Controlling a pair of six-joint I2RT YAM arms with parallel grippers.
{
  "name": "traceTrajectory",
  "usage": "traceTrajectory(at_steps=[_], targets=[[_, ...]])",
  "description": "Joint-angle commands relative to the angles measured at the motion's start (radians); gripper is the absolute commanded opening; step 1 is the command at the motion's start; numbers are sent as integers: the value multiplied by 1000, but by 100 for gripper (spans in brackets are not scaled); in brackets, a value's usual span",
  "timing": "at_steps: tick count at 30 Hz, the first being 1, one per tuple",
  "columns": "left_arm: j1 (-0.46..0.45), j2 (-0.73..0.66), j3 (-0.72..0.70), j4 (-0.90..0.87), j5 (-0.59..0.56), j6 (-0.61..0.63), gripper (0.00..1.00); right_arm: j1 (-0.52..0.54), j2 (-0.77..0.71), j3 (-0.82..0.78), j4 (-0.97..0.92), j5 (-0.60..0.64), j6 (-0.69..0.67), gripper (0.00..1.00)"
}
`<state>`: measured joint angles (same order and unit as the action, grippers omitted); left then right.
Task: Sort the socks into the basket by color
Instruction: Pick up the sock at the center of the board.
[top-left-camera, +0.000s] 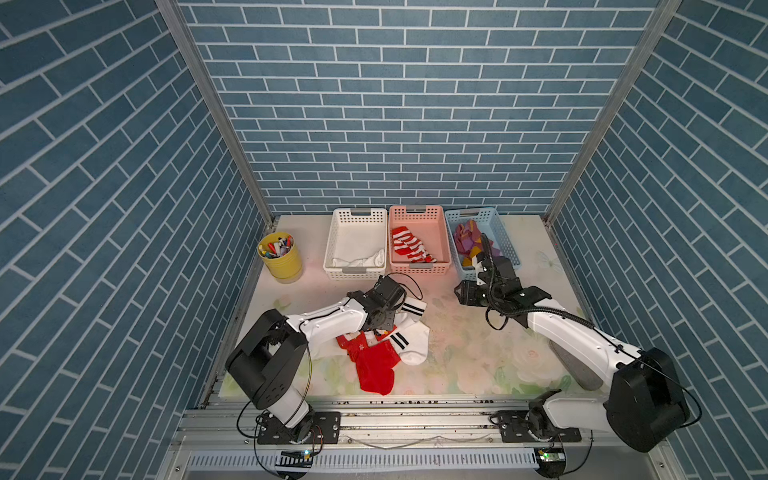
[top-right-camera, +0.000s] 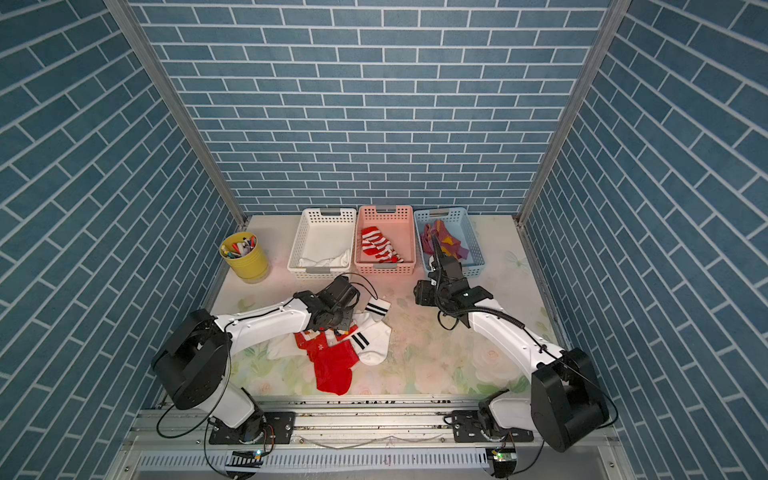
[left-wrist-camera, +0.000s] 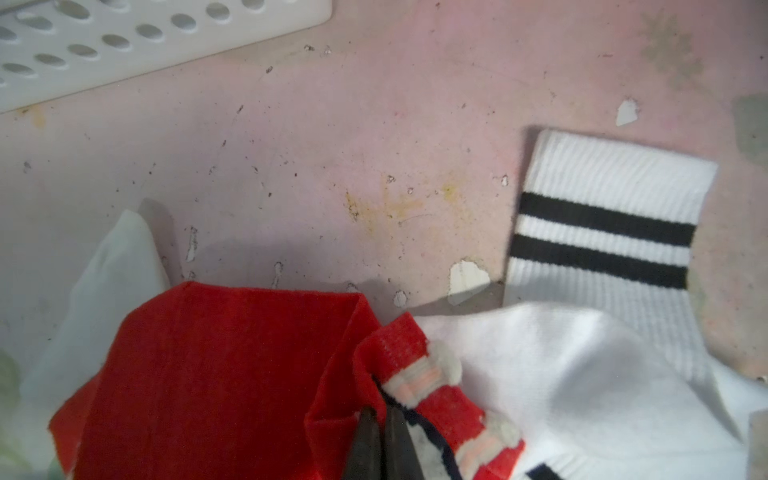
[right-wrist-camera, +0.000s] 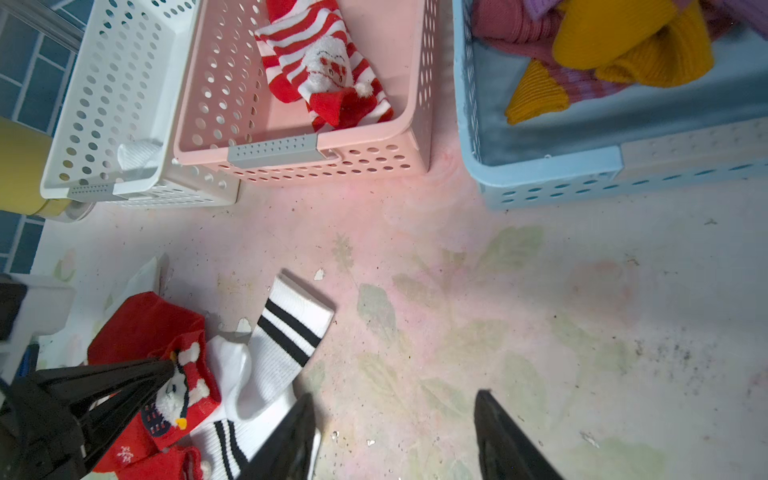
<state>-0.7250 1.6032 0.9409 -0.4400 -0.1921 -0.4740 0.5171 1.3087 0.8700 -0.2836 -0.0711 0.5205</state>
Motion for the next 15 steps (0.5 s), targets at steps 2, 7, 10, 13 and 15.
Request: traceTrajectory(at_steps=[2, 7, 10, 13, 15], targets=[[4, -4, 52, -45, 8, 24, 2, 8, -32, -5, -6, 19, 35, 61], [5, -52, 109, -83, 37, 56, 0, 7, -42, -12, -3, 22, 33, 61], [4, -73, 159, -126, 42, 72, 0, 6, -40, -16, 1, 20, 33, 61], [5, -86, 203, -158, 43, 89, 0, 6, -42, -25, 9, 19, 38, 61], [4, -92, 231, -170, 53, 99, 0, 7, -42, -28, 11, 19, 39, 61]])
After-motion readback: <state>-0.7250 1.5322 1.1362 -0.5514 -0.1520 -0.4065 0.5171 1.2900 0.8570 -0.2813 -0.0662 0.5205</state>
